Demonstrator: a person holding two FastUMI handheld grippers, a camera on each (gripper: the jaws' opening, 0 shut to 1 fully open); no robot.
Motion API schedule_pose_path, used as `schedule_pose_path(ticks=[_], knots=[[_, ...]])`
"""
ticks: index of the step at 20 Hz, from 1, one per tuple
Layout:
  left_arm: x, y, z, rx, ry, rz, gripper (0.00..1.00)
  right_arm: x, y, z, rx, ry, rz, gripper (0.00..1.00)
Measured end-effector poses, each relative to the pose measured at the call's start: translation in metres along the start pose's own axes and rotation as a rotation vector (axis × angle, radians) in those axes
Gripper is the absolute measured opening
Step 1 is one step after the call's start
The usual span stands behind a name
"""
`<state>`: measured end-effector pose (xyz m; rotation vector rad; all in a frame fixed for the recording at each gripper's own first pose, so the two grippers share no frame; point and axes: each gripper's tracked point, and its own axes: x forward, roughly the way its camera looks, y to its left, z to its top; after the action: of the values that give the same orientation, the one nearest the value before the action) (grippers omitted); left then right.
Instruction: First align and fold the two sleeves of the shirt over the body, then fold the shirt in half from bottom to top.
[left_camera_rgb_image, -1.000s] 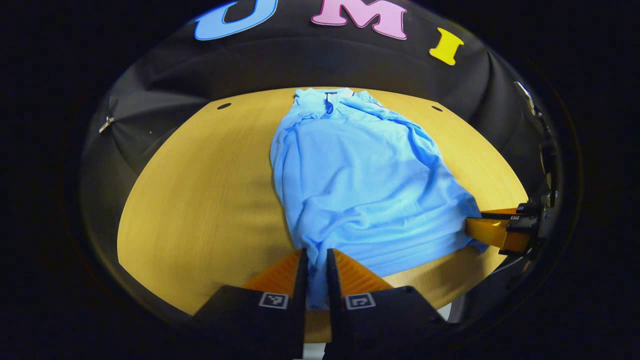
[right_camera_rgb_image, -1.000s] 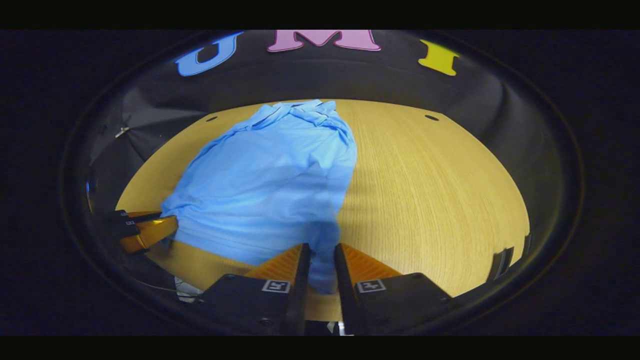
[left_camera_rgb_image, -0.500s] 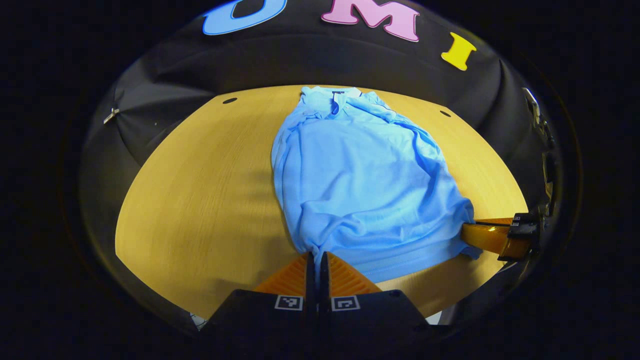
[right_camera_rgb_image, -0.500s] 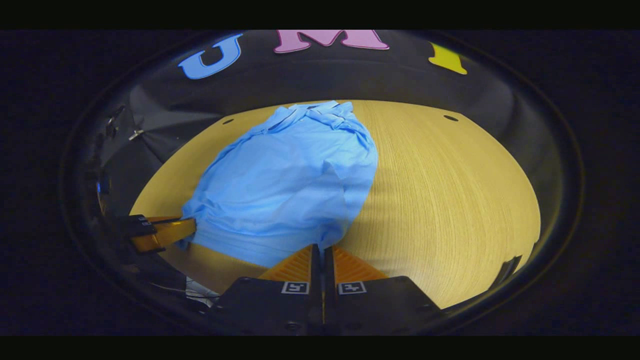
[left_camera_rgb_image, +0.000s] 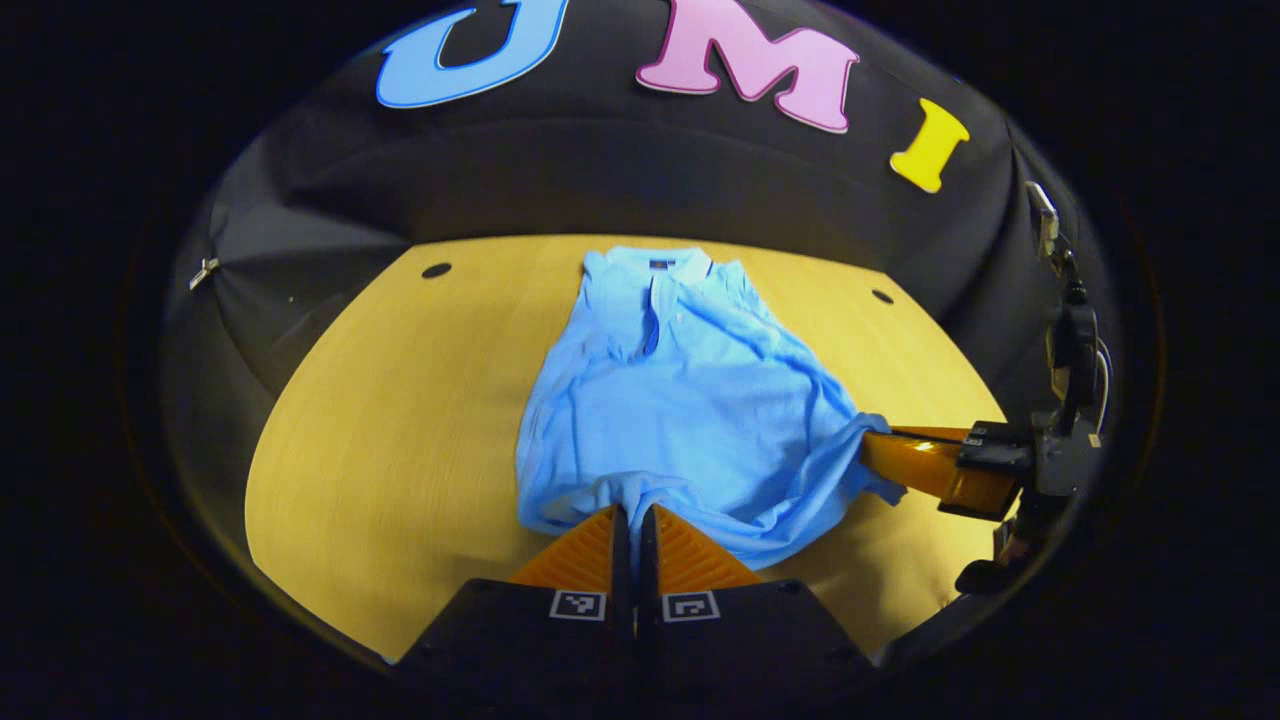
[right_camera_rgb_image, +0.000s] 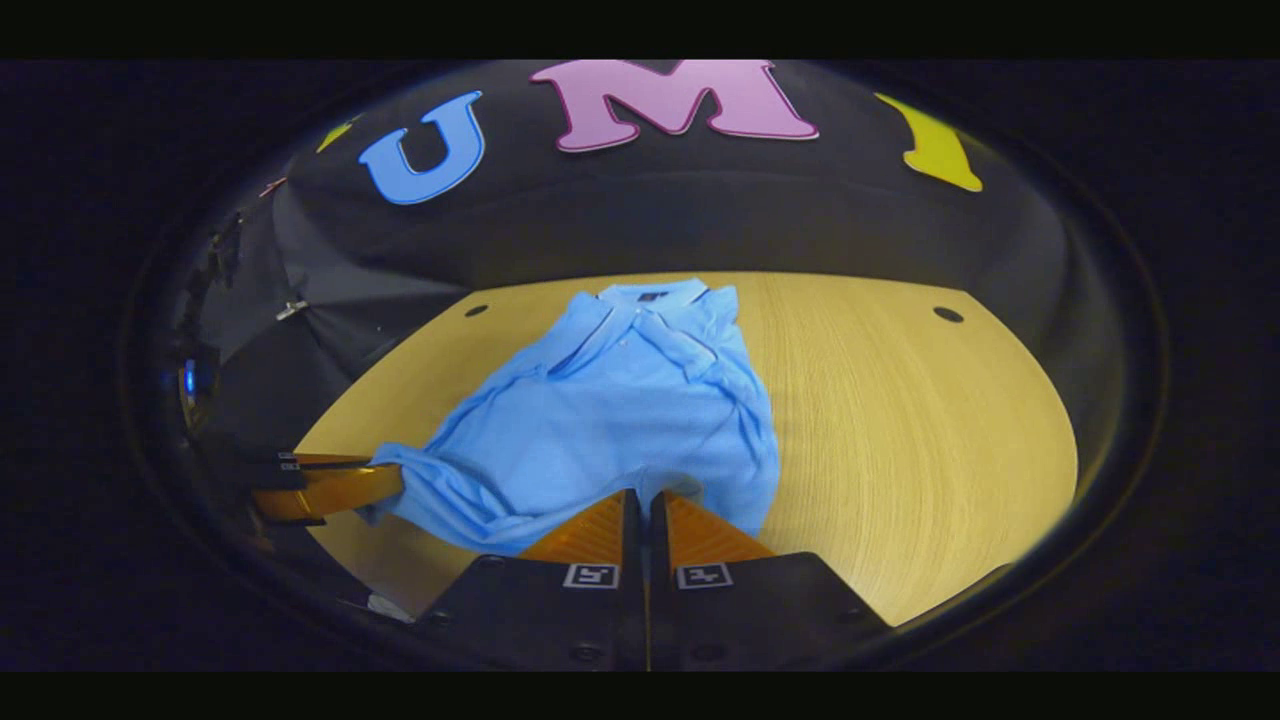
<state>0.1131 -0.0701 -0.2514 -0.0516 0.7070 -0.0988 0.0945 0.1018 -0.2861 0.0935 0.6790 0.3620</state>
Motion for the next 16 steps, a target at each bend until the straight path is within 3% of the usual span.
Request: schedule_pose_path(ticks=[3, 5, 7, 8, 9, 11, 13, 16], knots=[[0.021, -0.001, 0.055, -0.013, -0.057, -0.026, 0.06, 0.028, -0.011, 0.047, 0.007, -0.065, 0.011, 0.12], [0.039, 0.009, 0.092, 0.005, -0.096, -0.019, 0.06, 0.048, -0.022, 0.077, 0.012, -0.098, 0.001, 0.06], [0.055, 0.016, 0.128, -0.015, -0.131, -0.019, 0.06, 0.070, -0.033, 0.108, 0.001, -0.137, -0.016, 0.12], [0.063, 0.016, 0.146, -0.031, -0.146, -0.030, 0.06, 0.082, -0.038, 0.124, -0.006, -0.147, -0.018, 0.00], [0.073, 0.018, 0.159, -0.036, -0.156, -0.034, 0.06, 0.092, -0.042, 0.138, -0.013, -0.157, -0.019, 0.12], [0.094, 0.027, 0.184, -0.021, -0.178, -0.022, 0.06, 0.112, -0.050, 0.166, -0.029, -0.177, -0.021, 0.00], [0.117, 0.031, 0.206, 0.001, -0.191, -0.012, 0.06, 0.132, -0.056, 0.191, -0.047, -0.195, -0.027, 0.12], [0.160, 0.043, 0.234, 0.060, -0.199, 0.019, 0.06, 0.164, -0.061, 0.220, -0.074, -0.211, -0.040, 0.12]])
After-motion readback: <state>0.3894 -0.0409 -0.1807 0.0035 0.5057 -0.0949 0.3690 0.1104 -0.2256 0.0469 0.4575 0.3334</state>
